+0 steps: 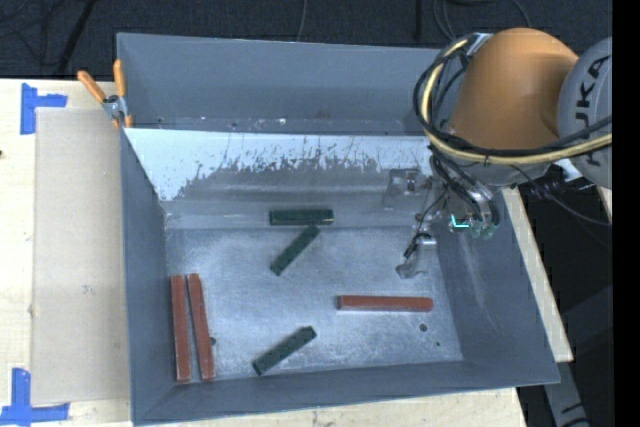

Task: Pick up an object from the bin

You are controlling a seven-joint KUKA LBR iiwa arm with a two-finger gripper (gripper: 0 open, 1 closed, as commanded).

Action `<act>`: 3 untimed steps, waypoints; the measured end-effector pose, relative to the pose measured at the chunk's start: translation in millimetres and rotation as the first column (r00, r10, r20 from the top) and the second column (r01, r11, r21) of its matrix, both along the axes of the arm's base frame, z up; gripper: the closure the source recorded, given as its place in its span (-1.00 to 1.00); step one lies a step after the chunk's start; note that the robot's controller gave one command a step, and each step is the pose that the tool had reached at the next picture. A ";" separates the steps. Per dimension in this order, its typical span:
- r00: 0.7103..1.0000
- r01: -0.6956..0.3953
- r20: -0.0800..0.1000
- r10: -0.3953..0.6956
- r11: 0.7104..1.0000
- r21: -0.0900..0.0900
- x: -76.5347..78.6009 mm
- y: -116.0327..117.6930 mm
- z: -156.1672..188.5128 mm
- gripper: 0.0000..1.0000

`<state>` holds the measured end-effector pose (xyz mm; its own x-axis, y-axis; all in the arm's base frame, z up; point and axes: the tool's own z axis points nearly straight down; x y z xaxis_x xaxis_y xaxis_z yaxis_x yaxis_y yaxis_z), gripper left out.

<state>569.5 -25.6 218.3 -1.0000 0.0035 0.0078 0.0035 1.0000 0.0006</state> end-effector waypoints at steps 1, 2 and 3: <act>0.996 -0.088 0.000 0.088 0.996 0.001 -90.7 -21.1 -132.4 -1.00; 0.983 -0.186 0.014 0.186 0.983 -0.002 -0.5 -34.7 -148.3 -1.00; 0.983 -0.184 0.009 0.184 0.983 0.000 -3.2 -34.5 -148.0 1.00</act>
Offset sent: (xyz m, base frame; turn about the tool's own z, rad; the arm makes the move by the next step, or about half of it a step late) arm -0.0880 -0.0212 -0.1283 -0.0893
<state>566.3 -60.1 70.3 -0.9835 -0.1808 -0.0010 -0.1808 0.9835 0.0004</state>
